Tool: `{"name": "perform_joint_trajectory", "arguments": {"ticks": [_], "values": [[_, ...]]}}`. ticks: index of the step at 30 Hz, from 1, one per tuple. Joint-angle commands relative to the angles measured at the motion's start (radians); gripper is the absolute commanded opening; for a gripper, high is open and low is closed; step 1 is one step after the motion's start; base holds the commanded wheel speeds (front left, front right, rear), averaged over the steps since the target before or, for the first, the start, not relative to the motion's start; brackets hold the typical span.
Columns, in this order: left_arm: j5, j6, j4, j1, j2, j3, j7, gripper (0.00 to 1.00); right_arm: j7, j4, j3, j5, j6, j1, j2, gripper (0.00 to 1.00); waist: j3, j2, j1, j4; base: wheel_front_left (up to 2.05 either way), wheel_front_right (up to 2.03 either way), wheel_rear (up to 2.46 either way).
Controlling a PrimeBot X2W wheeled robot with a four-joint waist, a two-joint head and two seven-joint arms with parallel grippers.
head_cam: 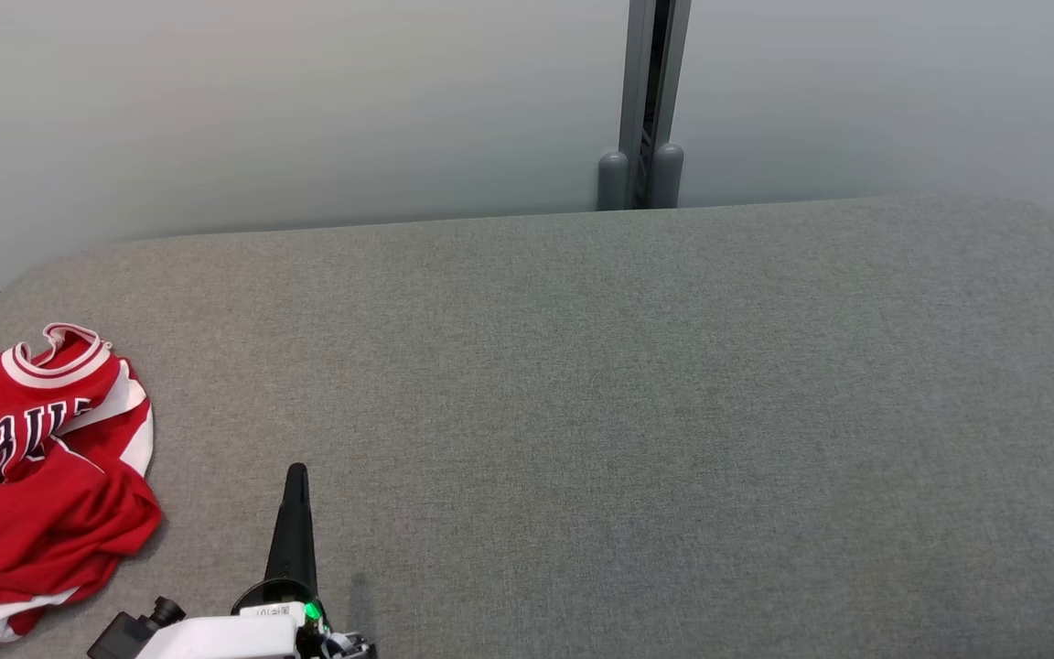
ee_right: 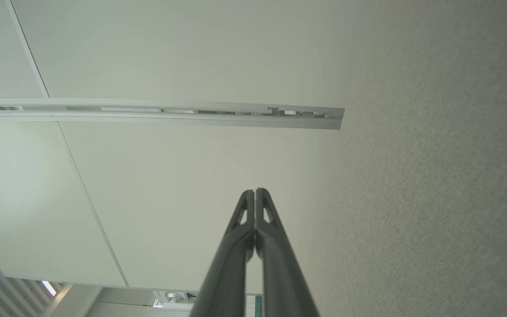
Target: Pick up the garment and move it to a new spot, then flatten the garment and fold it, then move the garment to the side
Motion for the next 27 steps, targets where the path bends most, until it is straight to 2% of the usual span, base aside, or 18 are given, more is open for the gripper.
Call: {"name": "perform_joint_trajectory", "arguments": {"ticks": [1, 27], "values": [[-0.001, -0.005, 0.000, -0.017, 0.003, 0.005, -0.002, 0.00, 0.006, 0.002, -0.003, -0.003, 0.000, -0.006, -0.004, 0.00, 0.000, 0.0000, 0.0000, 0.000, 0.00, 0.00, 0.00], [-0.001, -0.005, 0.000, -0.018, 0.003, 0.005, -0.002, 0.00, 0.006, 0.002, -0.003, -0.003, 0.000, -0.006, -0.004, 0.00, 0.000, 0.0000, 0.0000, 0.000, 0.00, 0.00, 0.00]]}}
